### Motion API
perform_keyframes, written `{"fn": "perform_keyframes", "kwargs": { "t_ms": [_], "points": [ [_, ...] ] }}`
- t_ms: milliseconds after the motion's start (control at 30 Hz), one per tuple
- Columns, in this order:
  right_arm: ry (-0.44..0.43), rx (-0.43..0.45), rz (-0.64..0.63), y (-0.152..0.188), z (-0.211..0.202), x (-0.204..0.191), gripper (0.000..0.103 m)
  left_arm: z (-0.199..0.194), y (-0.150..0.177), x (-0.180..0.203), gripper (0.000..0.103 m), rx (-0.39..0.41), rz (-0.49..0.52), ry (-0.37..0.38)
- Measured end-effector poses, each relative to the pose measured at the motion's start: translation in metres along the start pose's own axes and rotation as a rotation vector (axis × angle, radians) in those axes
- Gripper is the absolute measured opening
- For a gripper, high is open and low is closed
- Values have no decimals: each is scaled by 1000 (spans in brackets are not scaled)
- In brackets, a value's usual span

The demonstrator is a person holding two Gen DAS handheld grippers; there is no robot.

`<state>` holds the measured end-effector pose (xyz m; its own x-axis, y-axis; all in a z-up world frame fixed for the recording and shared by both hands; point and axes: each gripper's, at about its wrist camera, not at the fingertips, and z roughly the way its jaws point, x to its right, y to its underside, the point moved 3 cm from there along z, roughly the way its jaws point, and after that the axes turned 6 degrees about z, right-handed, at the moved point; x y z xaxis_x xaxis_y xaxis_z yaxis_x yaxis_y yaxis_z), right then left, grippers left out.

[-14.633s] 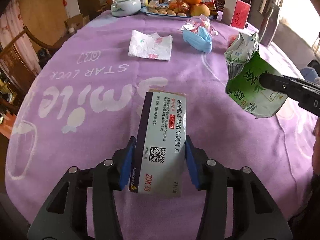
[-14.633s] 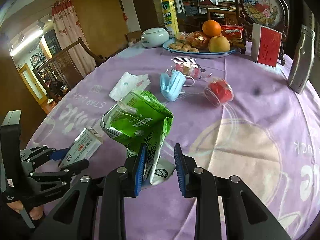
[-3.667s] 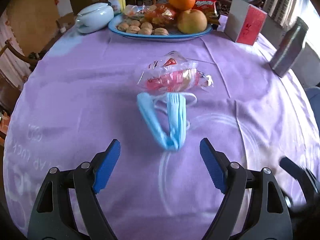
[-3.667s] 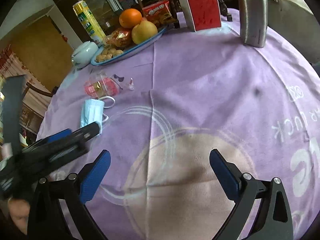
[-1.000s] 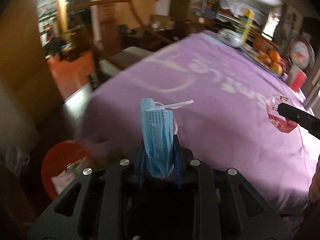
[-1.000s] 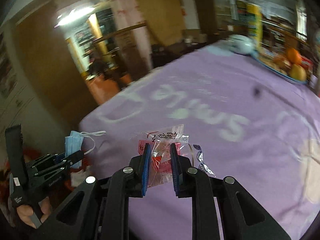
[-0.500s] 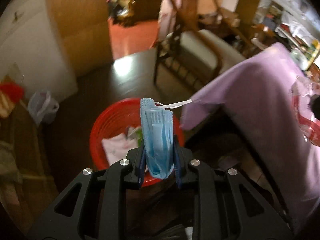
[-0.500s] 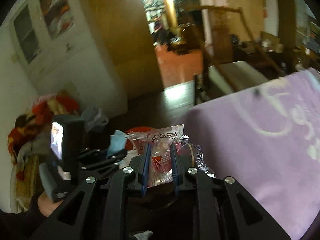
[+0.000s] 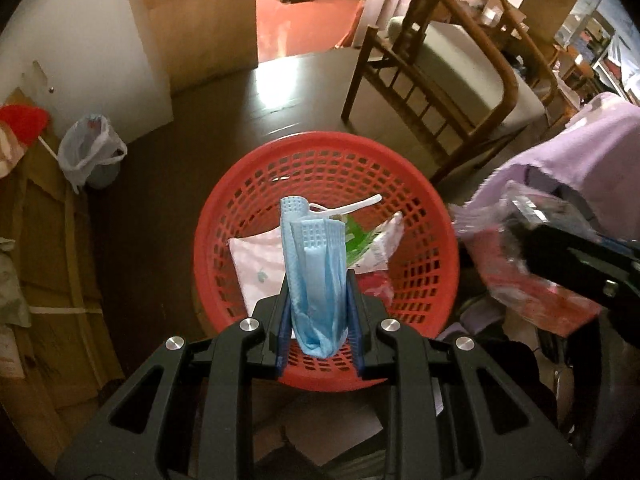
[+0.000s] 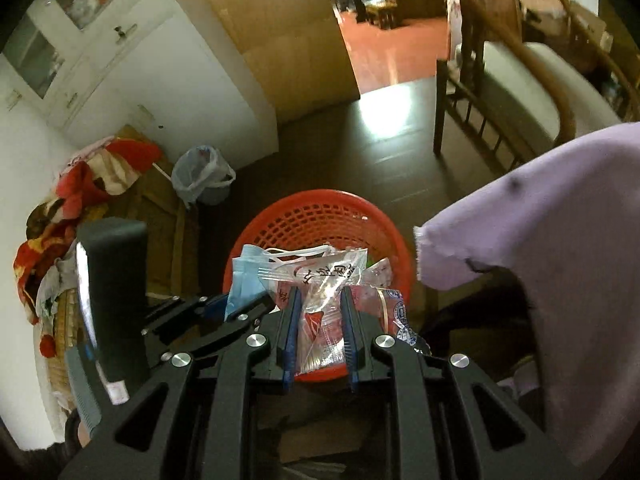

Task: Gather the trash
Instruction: 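Open both grippers to drop the mask and wrapper into the basket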

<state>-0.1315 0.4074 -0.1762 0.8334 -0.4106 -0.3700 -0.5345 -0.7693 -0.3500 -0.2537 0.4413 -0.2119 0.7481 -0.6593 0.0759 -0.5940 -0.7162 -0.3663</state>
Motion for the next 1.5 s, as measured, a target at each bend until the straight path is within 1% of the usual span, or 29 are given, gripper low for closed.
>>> {"fn": "perform_keyframes", "kwargs": {
  "t_ms": [167, 500, 800, 1000, 1167, 1233, 1267, 1300, 1367, 1400, 1433, 1500],
  "points": [
    [3, -37, 21, -1, 20, 12, 20, 15, 0, -5, 25, -28, -12, -5],
    [17, -73, 12, -2, 46, 6, 20, 28, 0, -8, 25, -56, -19, -20],
    [22, -99, 28, -2, 62, 10, 21, 29, 3, -4, 25, -61, -15, -37],
    [11, -110, 39, -2, 69, 12, 21, 29, 5, -5, 25, -65, -17, -45],
    [-5, -129, 42, -3, 75, 11, 22, 27, 7, -6, 27, -60, -19, -49],
    [-16, -128, 49, -4, 76, 10, 28, 26, 8, -7, 27, -62, -17, -50],
    [-28, -131, 51, -4, 76, 10, 36, 26, 9, -7, 27, -61, -11, -60],
    [-39, -133, 52, -4, 77, 10, 41, 25, 9, -6, 27, -59, -7, -65],
    [-25, -118, 47, -5, 75, 10, 46, 26, 10, -6, 30, -63, -3, -64],
    [-20, -112, 48, -5, 74, 10, 49, 25, 11, -7, 34, -64, -6, -68],
    [-18, -112, 52, -4, 73, 11, 49, 25, 11, -7, 38, -64, -9, -72],
    [-20, -108, 66, -4, 69, 14, 49, 24, 12, -8, 42, -63, -11, -71]
  ]
}}
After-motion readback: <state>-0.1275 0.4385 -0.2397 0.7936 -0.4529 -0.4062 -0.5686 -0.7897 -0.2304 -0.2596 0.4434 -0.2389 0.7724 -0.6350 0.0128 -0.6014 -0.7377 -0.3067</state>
